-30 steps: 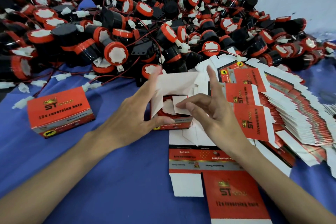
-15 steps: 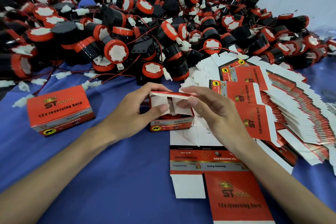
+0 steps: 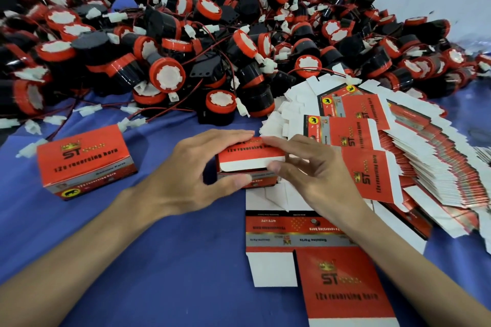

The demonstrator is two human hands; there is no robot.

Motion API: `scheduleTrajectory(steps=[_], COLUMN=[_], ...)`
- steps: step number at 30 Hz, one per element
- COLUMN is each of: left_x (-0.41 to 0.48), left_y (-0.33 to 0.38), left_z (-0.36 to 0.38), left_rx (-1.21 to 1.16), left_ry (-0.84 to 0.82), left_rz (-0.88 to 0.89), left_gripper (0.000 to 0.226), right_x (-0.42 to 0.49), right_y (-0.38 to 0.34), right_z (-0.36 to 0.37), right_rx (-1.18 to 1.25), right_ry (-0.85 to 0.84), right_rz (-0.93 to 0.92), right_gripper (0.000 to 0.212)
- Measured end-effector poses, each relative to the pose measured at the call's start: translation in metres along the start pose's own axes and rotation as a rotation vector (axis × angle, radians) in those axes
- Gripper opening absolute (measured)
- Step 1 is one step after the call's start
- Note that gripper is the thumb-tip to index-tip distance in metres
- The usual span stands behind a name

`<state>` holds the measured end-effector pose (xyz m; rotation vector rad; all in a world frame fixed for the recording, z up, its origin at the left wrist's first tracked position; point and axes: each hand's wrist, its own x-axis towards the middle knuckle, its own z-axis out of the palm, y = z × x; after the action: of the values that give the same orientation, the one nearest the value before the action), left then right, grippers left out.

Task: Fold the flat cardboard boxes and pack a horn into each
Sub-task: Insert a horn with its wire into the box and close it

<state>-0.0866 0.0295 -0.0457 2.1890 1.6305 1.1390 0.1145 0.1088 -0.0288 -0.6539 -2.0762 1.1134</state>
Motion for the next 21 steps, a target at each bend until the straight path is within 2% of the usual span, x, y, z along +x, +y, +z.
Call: scheduleTrajectory(steps=[2, 8, 15, 21], left_x=[0.002, 0.003, 0.003, 0.002], left_y=[0.000, -0.003, 0.000, 0.002], left_z=[0.000, -0.001, -0.002, 0.000], left_rx=[0.054, 0.091, 0.180, 0.269], left_ry=[0.025, 0.061, 0.002, 0.015], left_rz=[0.020, 0.117, 0.214, 0.275], left_gripper=[0.067, 0.045, 0.038, 0.037], right_x=[0.000, 0.001, 0.004, 0.004], right_y=[0.001, 0.004, 0.013, 0.018], right_z=[0.003, 0.005, -0.003, -0.003], right_rx=[-0.045, -0.241, -0.420, -0.472], right_ry=[0.032, 0.174, -0.001, 0.019], right_rz=[-0.025, -0.162, -0.385, -0.478], right_gripper=[0.037, 0.034, 0.032, 0.034])
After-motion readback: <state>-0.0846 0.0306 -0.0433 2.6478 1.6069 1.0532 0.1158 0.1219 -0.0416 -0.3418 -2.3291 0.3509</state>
